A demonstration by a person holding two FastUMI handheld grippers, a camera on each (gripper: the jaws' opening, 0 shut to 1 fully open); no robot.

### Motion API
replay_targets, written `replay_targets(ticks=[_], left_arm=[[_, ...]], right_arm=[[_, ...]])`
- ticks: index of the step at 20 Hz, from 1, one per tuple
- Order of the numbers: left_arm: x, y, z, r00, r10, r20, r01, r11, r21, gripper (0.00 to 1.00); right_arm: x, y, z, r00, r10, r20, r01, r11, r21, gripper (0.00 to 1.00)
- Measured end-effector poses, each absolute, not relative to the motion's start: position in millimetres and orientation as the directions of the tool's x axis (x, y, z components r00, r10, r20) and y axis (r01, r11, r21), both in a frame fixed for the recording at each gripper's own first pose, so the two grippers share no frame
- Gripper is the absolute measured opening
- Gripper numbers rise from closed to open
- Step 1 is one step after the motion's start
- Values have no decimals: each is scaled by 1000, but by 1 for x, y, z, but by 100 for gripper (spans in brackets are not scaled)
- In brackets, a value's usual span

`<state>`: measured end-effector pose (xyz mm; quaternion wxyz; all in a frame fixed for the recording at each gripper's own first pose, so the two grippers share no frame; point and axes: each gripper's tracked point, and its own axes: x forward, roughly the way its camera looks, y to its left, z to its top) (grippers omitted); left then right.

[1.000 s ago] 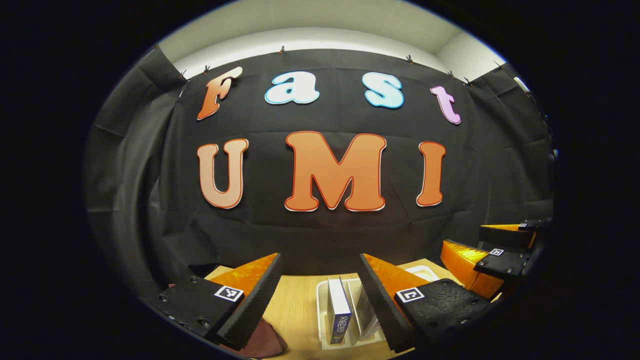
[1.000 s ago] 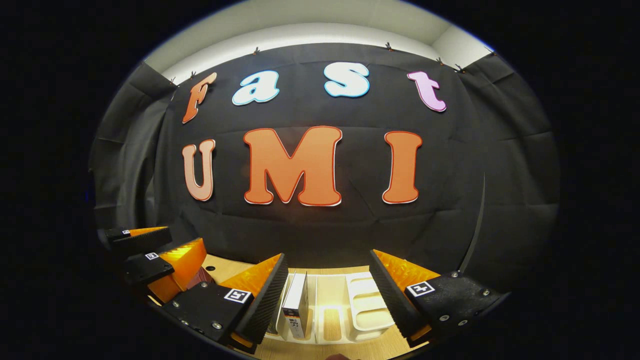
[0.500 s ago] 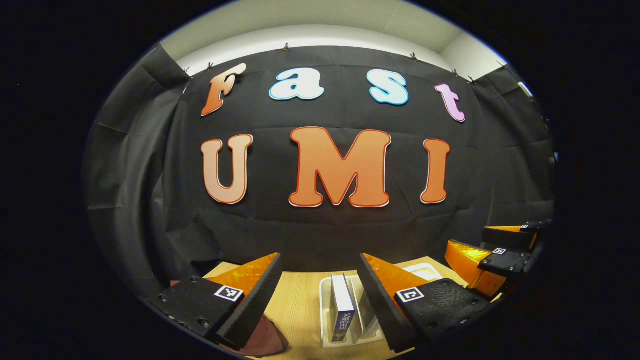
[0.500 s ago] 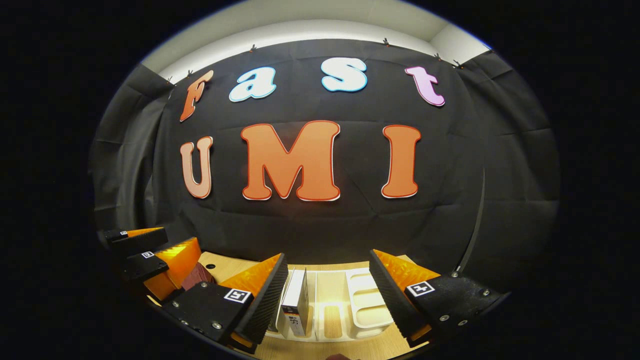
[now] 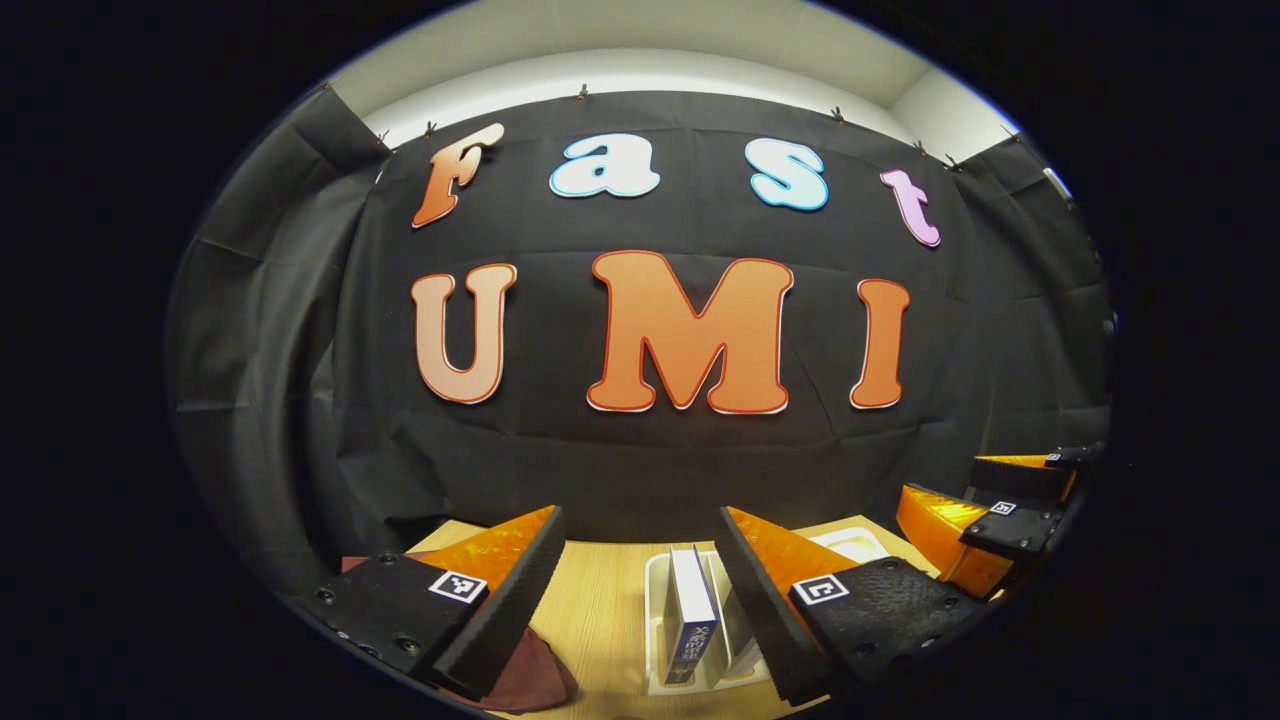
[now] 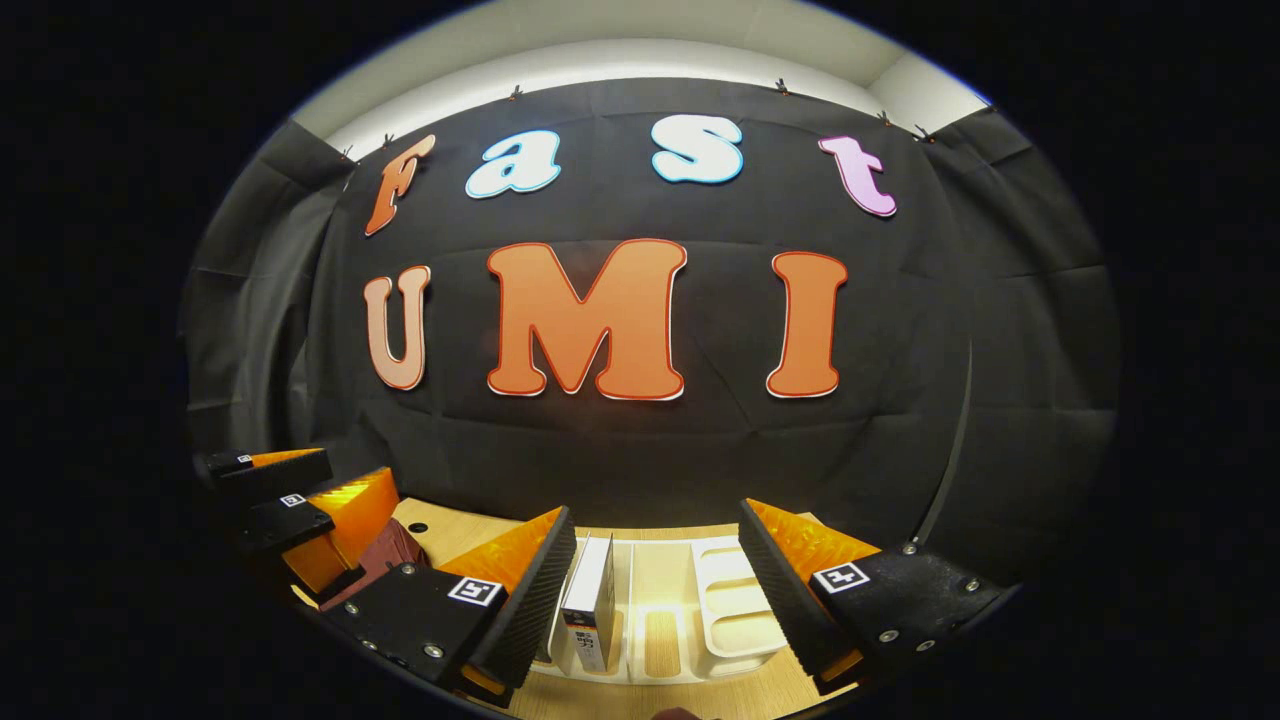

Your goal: Open the schoolbag, grab two books from the bookshelf and put them into the schoolbag.

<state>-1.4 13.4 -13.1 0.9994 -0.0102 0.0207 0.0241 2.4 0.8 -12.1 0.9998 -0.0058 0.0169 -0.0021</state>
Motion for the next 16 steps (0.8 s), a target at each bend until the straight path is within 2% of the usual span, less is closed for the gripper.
replay_targets(ticks=[16], left_arm=[[-3, 18, -12, 999, 47, -20, -47, 999, 2, 95]], right_arm=[[3, 3, -18, 999, -9, -42, 8, 1000, -27, 97]])
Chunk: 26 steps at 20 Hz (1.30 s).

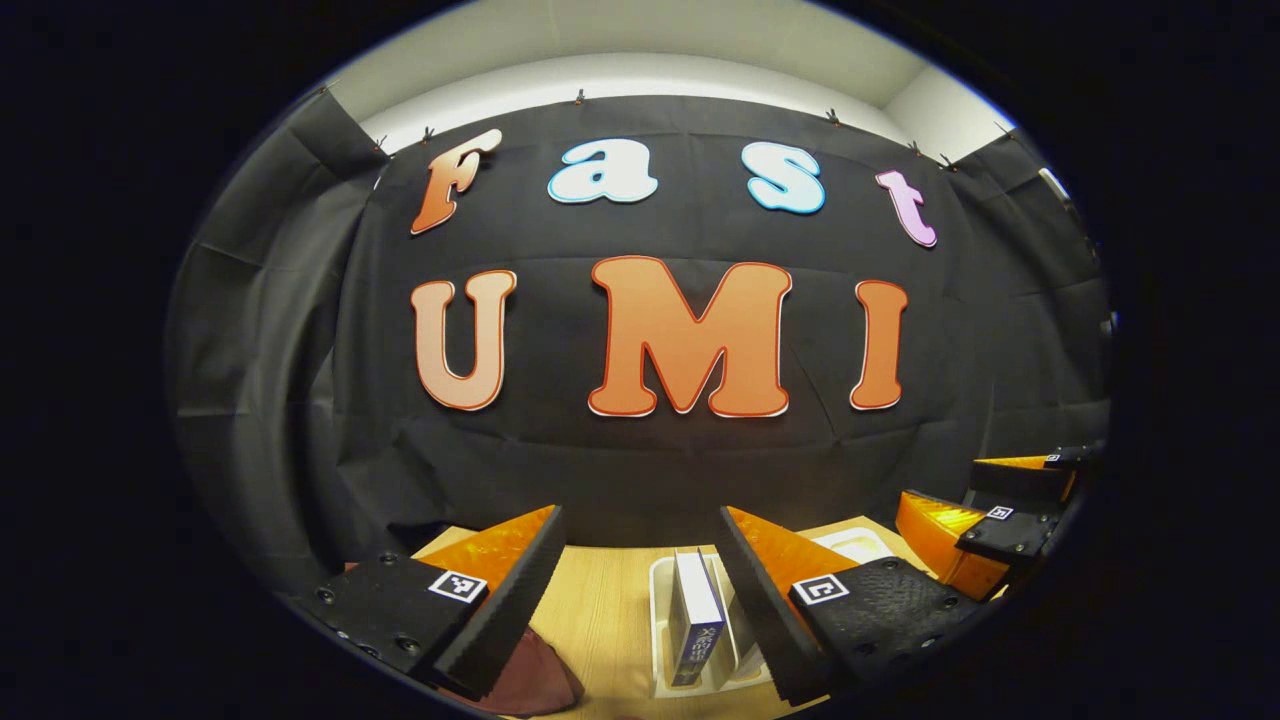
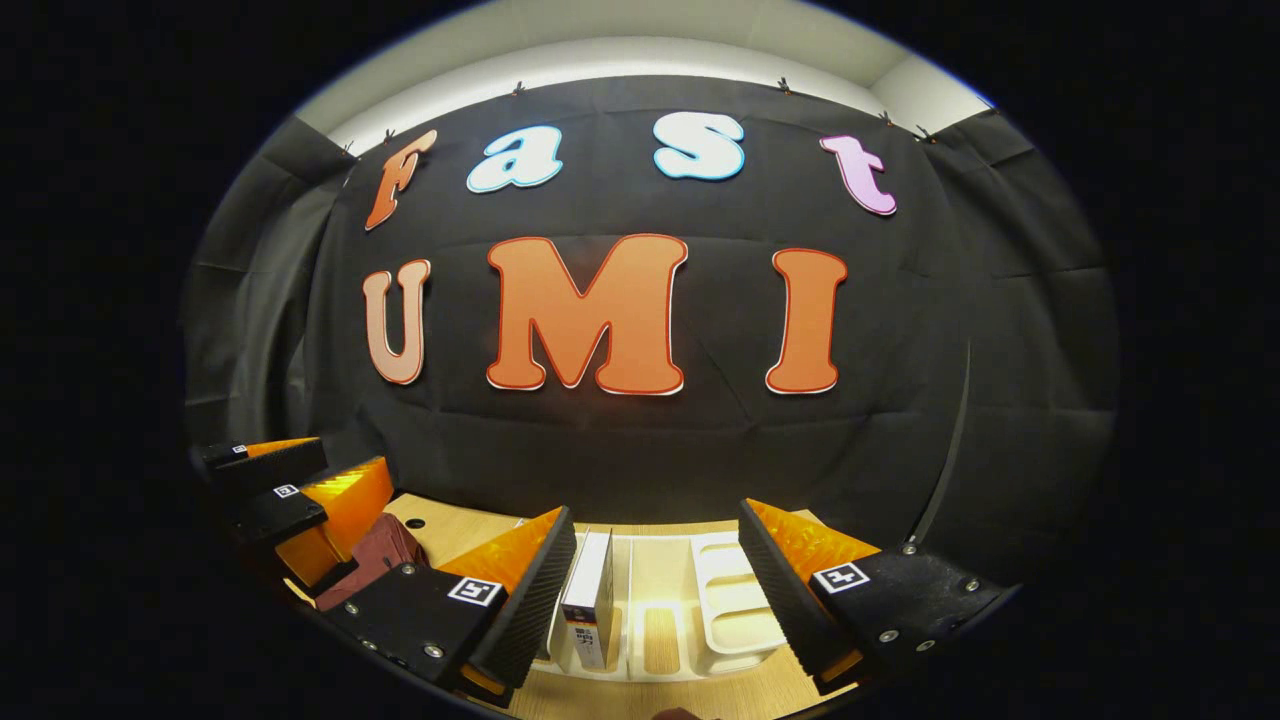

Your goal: Open the schoolbag, grab two books from the bookshelf and put them into the schoolbag.

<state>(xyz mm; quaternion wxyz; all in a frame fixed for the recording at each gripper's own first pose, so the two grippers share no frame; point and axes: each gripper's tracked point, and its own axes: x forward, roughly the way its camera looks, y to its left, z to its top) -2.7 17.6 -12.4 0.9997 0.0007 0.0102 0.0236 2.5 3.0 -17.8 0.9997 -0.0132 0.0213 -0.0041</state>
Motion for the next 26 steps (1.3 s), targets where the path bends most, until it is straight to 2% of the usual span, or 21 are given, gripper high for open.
replay_targets(ticks=[12, 15, 26], left_arm=[[-6, 31, -29, 996, 71, -49, -66, 993, 99, 96], [-7, 39, -50, 992, 78, -96, -65, 989, 137, 96], [-33, 74, -167, 941, 148, -305, -8, 909, 417, 96]], right_arm=[[5, -2, -25, 998, -30, -62, 29, 999, -21, 97], [4, -5, -34, 996, -35, -80, 34, 999, -14, 97], [4, -12, -69, 984, -56, -170, 54, 998, -15, 97]])
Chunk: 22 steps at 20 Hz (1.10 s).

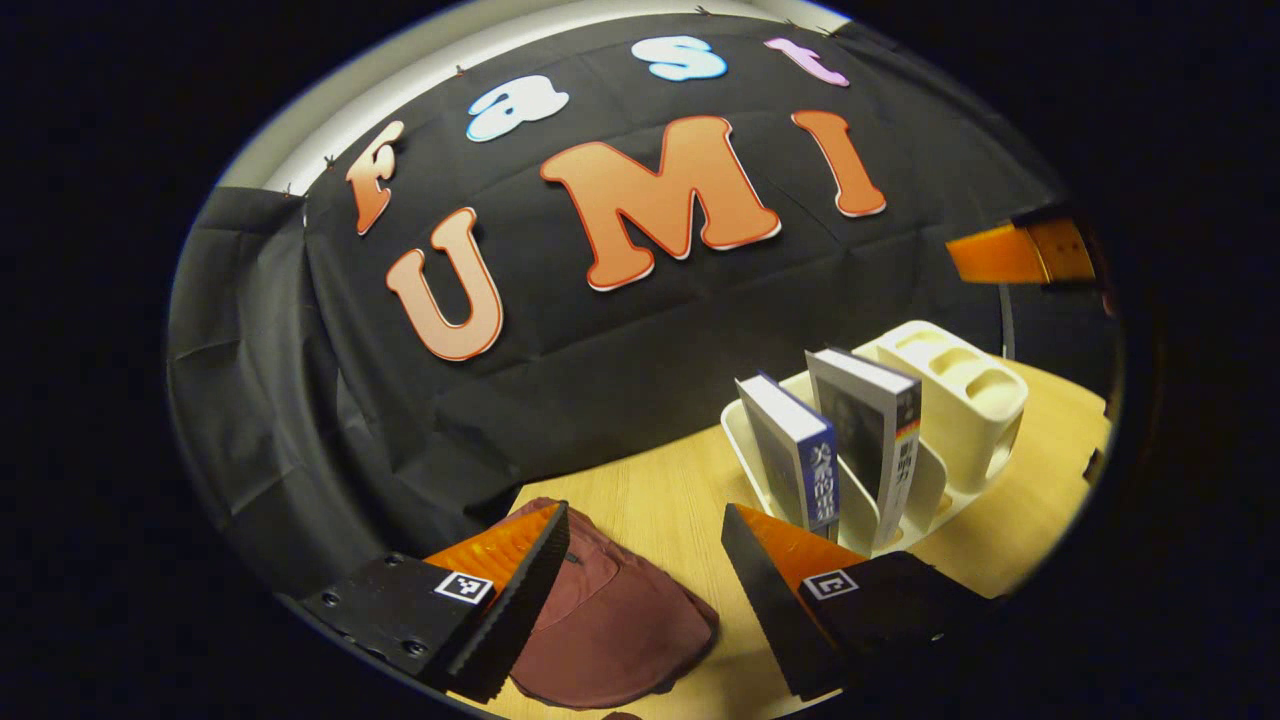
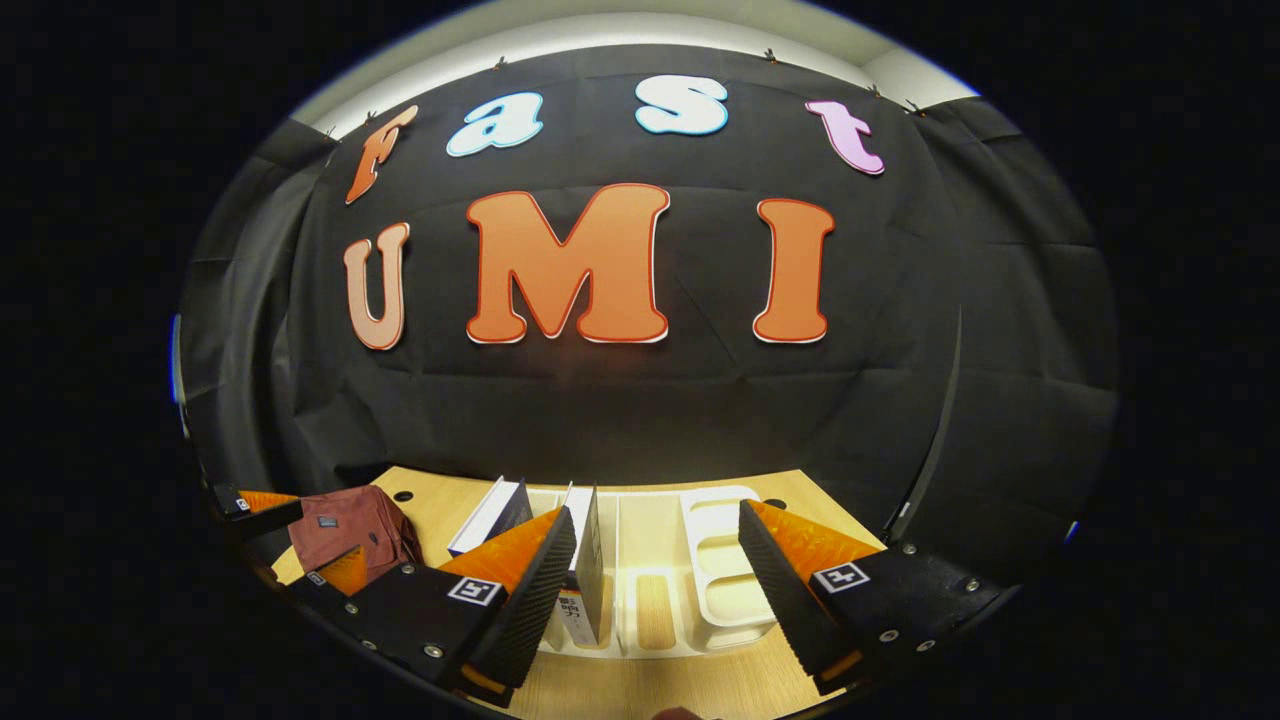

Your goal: Open the schoolbag, grab two books from the bookshelf and put them into the schoolbag.

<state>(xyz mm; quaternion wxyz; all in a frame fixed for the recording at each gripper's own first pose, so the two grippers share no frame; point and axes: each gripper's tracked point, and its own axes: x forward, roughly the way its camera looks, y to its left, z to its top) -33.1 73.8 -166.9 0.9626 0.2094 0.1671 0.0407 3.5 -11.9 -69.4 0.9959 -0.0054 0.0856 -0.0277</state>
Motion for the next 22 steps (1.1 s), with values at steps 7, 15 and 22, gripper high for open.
replay_targets(ticks=[7, 15, 22], left_arm=[[-62, 95, -267, 845, 230, -482, 102, 816, 569, 97], [-97, 124, -365, 732, 315, -604, 225, 725, 651, 98], [-106, 156, -387, 705, 393, -590, 241, 650, 721, 98]], right_arm=[[4, -31, -89, 972, -98, -212, 89, 995, -49, 97], [6, -29, -90, 970, -101, -220, 89, 994, -62, 97], [8, -28, -88, 970, -110, -216, 98, 993, -65, 97]])
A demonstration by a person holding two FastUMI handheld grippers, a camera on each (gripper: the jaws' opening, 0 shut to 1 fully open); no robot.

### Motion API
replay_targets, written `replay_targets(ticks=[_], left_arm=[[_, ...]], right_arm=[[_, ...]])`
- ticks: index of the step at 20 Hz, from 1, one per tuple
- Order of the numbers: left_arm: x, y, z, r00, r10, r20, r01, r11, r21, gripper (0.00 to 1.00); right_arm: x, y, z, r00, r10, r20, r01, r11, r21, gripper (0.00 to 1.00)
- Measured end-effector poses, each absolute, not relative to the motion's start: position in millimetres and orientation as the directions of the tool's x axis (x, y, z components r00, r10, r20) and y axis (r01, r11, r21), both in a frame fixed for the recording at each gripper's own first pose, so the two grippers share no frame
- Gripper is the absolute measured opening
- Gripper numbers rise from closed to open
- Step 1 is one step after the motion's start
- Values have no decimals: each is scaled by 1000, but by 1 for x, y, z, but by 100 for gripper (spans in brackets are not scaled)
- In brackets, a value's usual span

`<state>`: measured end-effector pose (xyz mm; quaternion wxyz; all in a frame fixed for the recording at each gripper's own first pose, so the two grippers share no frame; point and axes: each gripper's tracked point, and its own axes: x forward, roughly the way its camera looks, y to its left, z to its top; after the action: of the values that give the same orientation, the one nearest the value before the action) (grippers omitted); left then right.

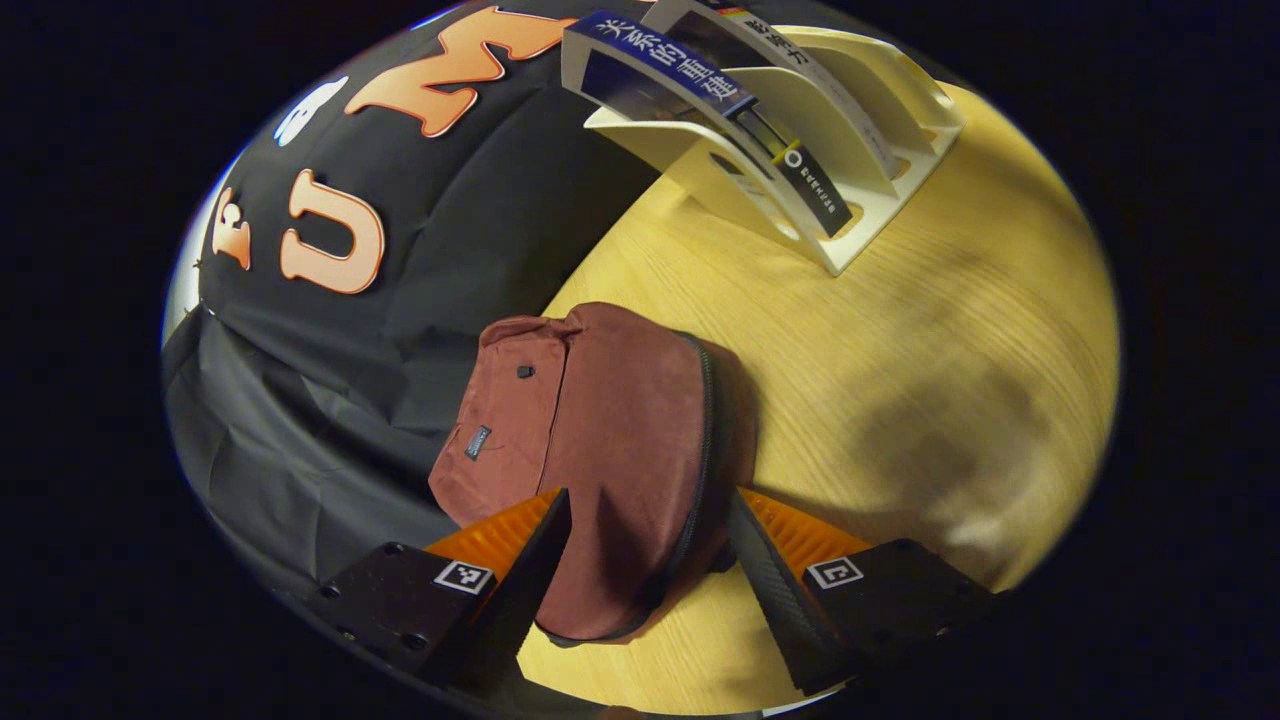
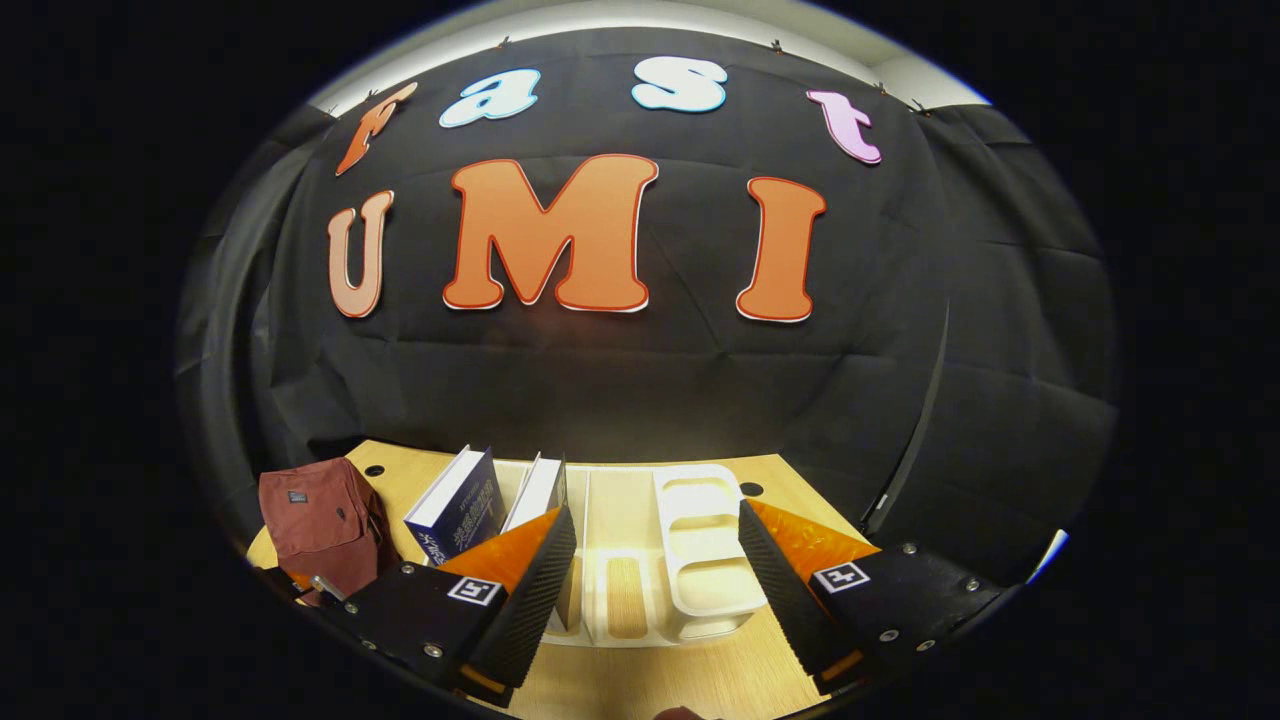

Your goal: Open the schoolbag, grab two books from the bookshelf and put them into the schoolbag.

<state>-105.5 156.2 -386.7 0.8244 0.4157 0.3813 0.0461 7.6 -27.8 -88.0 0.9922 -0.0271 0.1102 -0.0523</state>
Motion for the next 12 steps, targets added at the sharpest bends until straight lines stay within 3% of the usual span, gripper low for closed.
replay_targets(ticks=[12], left_arm=[[-91, 165, -359, 742, 407, -533, 224, 599, 769, 98]], right_arm=[[10, -28, -84, 971, -123, -203, 110, 991, -74, 97]])
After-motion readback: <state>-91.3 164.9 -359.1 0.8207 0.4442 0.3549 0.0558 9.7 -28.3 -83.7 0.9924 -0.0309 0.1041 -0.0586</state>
